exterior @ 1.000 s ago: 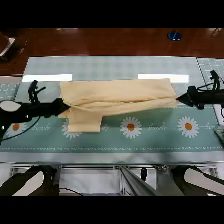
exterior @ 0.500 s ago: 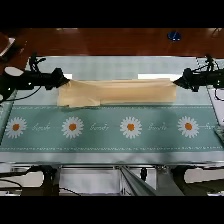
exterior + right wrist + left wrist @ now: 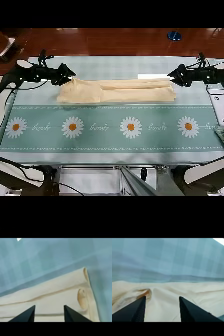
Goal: Fold the shirts.
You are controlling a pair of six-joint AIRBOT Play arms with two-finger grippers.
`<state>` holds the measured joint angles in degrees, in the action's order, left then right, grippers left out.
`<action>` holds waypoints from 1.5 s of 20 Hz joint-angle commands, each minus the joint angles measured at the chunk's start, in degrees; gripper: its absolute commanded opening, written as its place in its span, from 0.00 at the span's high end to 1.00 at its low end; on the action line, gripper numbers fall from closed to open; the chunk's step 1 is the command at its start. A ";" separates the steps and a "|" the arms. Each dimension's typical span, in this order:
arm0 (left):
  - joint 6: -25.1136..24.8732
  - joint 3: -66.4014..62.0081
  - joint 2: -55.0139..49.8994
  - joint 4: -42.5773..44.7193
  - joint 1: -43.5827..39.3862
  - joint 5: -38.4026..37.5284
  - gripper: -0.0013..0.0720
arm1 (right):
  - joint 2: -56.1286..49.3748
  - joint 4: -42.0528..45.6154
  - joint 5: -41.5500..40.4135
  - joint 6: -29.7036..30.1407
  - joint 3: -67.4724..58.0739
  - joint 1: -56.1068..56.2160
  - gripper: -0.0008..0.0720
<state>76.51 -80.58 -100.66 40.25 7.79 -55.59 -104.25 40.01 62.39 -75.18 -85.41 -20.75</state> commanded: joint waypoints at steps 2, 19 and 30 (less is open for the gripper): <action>6.97 -4.79 2.21 13.20 7.52 -14.43 0.29 | 0.52 0.11 7.45 0.22 -4.70 -6.49 0.41; 3.67 29.00 29.68 9.46 -16.81 17.75 0.29 | -6.62 3.89 8.44 -1.40 0.70 1.18 0.67; 6.93 21.81 20.33 5.49 -36.06 27.19 0.95 | 33.24 13.00 12.59 5.51 17.97 0.57 0.96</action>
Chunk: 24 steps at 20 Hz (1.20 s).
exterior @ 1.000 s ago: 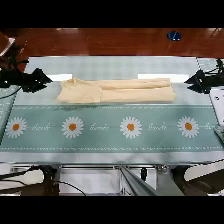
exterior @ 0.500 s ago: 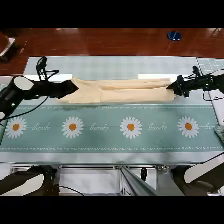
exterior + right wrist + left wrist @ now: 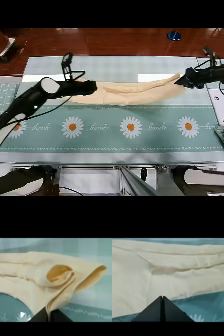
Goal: Fold the shirts.
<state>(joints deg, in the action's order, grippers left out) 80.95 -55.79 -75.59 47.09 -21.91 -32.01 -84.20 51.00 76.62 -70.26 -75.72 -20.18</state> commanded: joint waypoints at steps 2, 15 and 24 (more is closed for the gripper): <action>2.75 -9.01 -11.19 -1.70 -11.28 3.06 0.95 | 22.99 1.75 -1.81 -0.59 15.19 0.00 0.96; 9.16 -39.10 -40.00 -8.13 -30.95 -16.74 0.95 | 45.68 -7.41 -0.61 -5.07 23.65 1.38 0.96; 9.81 -35.19 -18.58 7.98 -4.52 -28.94 0.95 | 35.65 -7.39 -6.32 -7.23 16.22 17.00 0.96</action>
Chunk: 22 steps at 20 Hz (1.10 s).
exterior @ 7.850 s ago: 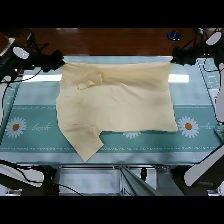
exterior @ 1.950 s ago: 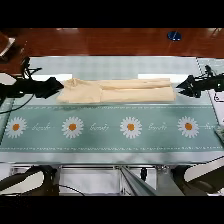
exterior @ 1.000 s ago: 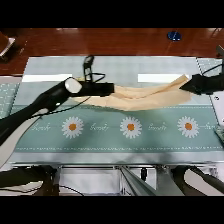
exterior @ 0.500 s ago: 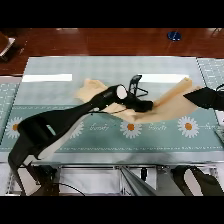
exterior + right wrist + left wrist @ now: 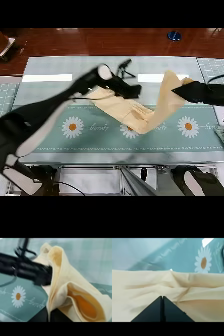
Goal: Fold the shirts.
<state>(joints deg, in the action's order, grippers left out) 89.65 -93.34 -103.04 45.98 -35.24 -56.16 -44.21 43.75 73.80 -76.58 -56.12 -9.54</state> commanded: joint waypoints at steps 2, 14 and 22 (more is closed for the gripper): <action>1.11 8.52 19.91 15.13 15.21 -5.42 0.95 | -10.56 -0.11 -6.69 -1.03 -7.67 12.98 0.96; 8.96 59.47 78.20 23.06 34.14 -5.38 0.95 | -58.97 -0.20 -16.04 -4.22 -41.11 34.40 0.96; 9.27 68.48 79.17 19.98 34.14 2.29 0.95 | -64.46 -7.23 -9.49 -5.42 -48.46 32.30 0.41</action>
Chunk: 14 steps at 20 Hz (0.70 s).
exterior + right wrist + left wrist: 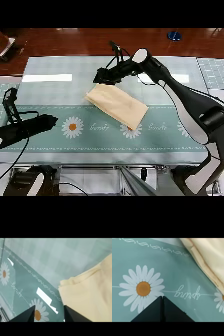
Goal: Fold the shirts.
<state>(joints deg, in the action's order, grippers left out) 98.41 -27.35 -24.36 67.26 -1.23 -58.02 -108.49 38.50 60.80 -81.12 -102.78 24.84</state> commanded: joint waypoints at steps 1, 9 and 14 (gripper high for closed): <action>0.48 2.54 0.35 -1.97 0.13 5.22 0.95 | 1.77 -1.92 7.80 -0.90 -1.88 -4.94 0.41; 0.50 2.54 0.35 -2.82 0.13 8.13 0.95 | 39.23 41.90 15.80 -7.54 22.38 -25.66 0.43; 0.50 2.54 0.35 -2.82 0.13 8.15 0.95 | 63.84 34.45 -10.43 -22.69 67.14 -30.67 0.42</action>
<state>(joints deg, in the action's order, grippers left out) 98.96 -24.84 -24.05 64.49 -1.13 -50.24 -56.93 75.26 64.53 -95.68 -57.28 -3.16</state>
